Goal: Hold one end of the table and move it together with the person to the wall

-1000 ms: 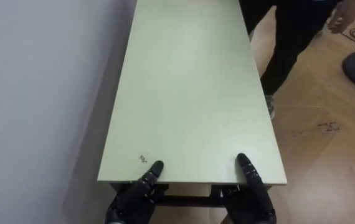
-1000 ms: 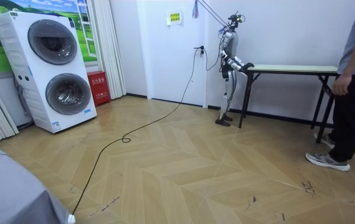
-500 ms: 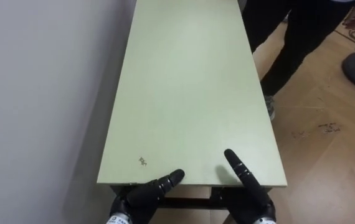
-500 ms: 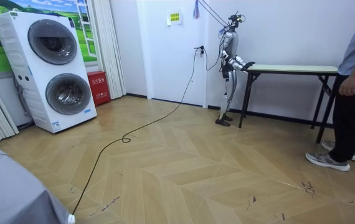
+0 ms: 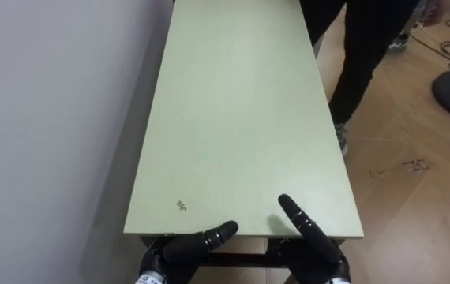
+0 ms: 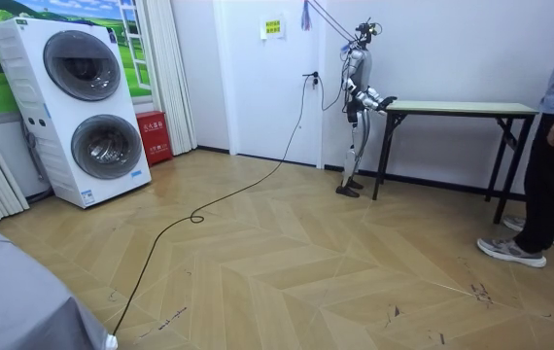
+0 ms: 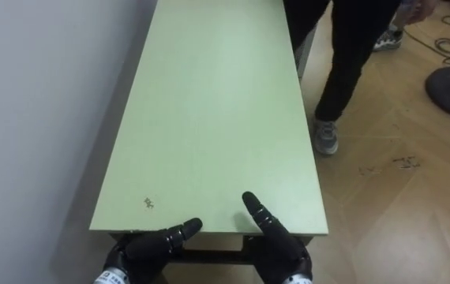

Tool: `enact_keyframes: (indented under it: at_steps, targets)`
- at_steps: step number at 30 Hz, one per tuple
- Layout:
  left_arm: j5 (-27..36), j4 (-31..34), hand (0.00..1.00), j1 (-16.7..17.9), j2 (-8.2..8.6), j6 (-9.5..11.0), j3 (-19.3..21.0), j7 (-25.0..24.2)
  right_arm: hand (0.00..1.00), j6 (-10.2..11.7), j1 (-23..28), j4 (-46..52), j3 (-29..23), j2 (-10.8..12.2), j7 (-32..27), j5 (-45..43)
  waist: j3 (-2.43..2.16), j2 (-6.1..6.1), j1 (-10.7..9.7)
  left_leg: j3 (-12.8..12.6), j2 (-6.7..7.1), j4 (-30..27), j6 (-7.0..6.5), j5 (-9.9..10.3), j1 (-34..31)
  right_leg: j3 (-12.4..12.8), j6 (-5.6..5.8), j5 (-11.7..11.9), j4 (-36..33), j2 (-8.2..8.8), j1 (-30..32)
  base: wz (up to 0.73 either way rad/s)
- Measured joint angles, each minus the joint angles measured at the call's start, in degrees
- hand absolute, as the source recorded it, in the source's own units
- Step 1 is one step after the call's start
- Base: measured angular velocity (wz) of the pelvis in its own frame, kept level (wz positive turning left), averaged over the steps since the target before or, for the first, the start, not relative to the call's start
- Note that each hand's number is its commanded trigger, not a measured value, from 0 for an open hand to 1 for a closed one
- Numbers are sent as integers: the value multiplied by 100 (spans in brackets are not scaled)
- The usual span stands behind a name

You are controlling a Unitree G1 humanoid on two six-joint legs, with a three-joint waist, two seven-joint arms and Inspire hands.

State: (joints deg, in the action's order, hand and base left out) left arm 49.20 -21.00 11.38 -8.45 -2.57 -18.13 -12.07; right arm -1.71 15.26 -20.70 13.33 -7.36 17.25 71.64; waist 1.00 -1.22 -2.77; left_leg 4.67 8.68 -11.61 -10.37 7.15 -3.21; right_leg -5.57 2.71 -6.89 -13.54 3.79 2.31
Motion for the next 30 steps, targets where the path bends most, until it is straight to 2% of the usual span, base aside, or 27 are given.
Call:
enact_keyframes:
  at_steps: [6, 10, 11, 15, 20, 23, 25, 30]
  targets:
    - [-280, 1, 0, 1, -43, 0, 6, -30, 0, -38, -10, -119, -68, -28, 179, -465, -23, 25, 7, -5, -2, 3, 0, 0, 5, -21, 0, 0, 2, 1, -3, 0]
    - [-912, -16, 0, 3, -133, 4, 26, -155, 0, -1, -38, -355, -102, -12, 372, -967, -29, 76, 14, -11, -10, 26, 5, 2, 92, -96, 1, -1, 52, 3, -95, 0]
    - [-1157, -50, 0, 2, -170, 4, -4, -182, 0, 28, -40, -443, -92, -7, 403, -1162, -64, 112, 14, -10, -11, 24, 11, 13, 102, -114, 1, -1, 104, 1, -128, 0]
    - [-1964, -346, 0, -49, -210, 1, -172, -219, 0, 89, -113, -612, 31, -36, 428, -1797, -71, 164, 2, -10, -21, 13, 20, 36, 103, -77, -1, 0, 95, -17, -122, -2]
    - [-2880, -487, 0, -53, -300, -69, -224, -234, 0, 143, -309, -1035, 134, -167, 501, -2733, -60, 184, 11, -6, -43, -6, 35, 69, 90, -99, 0, 0, 103, -33, -124, 0]
    - [-3136, -490, 0, -60, -315, -103, -206, -226, 0, 56, -349, -1301, 194, -205, 493, -3117, -42, 179, 46, -46, -71, -6, 39, 72, 90, -104, 0, 0, 103, -48, -127, -1]
    - [-3150, -514, 0, -63, -314, -114, -196, -225, 0, 28, -357, -1377, 276, -203, 473, -3318, -26, 174, 130, -91, -94, -11, 50, 102, 92, -101, 0, 0, 107, -67, -118, -14]
    - [-3192, -699, 0, -75, -301, -113, -197, -208, 0, -99, -390, -1503, 330, -208, 455, -3712, -20, 167, 147, -96, -107, -13, 50, 126, 89, -248, -1, 0, 199, -65, -164, -2]
